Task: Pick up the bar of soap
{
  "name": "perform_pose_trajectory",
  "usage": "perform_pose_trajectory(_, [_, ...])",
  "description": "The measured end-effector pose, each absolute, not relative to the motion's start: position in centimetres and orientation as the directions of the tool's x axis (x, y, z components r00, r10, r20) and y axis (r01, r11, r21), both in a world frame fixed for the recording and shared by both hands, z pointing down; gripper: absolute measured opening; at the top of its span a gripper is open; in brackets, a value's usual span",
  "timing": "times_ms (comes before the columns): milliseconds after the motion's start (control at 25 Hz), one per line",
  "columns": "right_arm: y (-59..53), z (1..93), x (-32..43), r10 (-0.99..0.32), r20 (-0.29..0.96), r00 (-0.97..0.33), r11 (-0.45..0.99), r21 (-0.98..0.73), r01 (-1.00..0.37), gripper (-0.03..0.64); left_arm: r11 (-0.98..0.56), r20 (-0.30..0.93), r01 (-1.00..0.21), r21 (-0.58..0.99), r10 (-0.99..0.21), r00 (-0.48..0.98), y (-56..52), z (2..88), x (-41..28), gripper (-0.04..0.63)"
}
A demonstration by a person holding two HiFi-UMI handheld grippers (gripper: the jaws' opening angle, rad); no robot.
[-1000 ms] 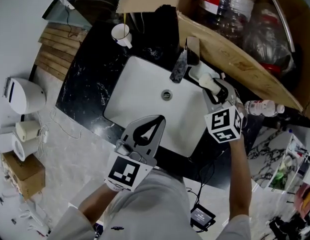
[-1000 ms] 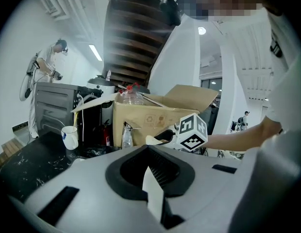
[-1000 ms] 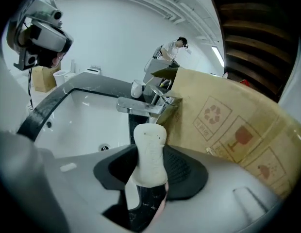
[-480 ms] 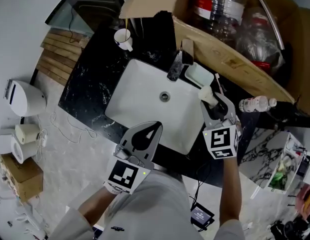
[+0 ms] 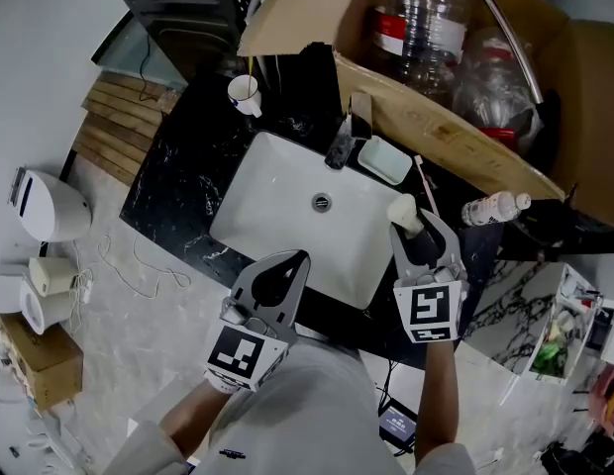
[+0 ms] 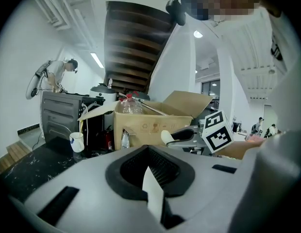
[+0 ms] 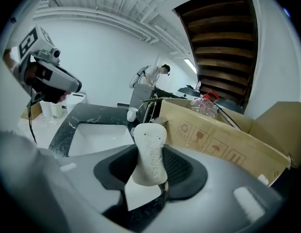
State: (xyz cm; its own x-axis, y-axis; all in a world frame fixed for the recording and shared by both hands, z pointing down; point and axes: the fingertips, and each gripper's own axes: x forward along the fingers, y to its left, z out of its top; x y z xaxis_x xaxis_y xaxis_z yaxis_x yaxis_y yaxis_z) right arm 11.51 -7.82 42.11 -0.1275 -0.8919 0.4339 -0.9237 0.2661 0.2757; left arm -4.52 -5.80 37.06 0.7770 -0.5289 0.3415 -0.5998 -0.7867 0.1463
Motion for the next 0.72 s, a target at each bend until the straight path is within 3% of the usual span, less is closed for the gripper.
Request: perform_pose_trajectory(720, [-3.1,35.4,11.4,-0.956,0.281,-0.079,0.121,0.134,-0.984,0.181,-0.776,0.274,-0.613,0.146,-0.564,0.779,-4.8,33.7,-6.2,0.006])
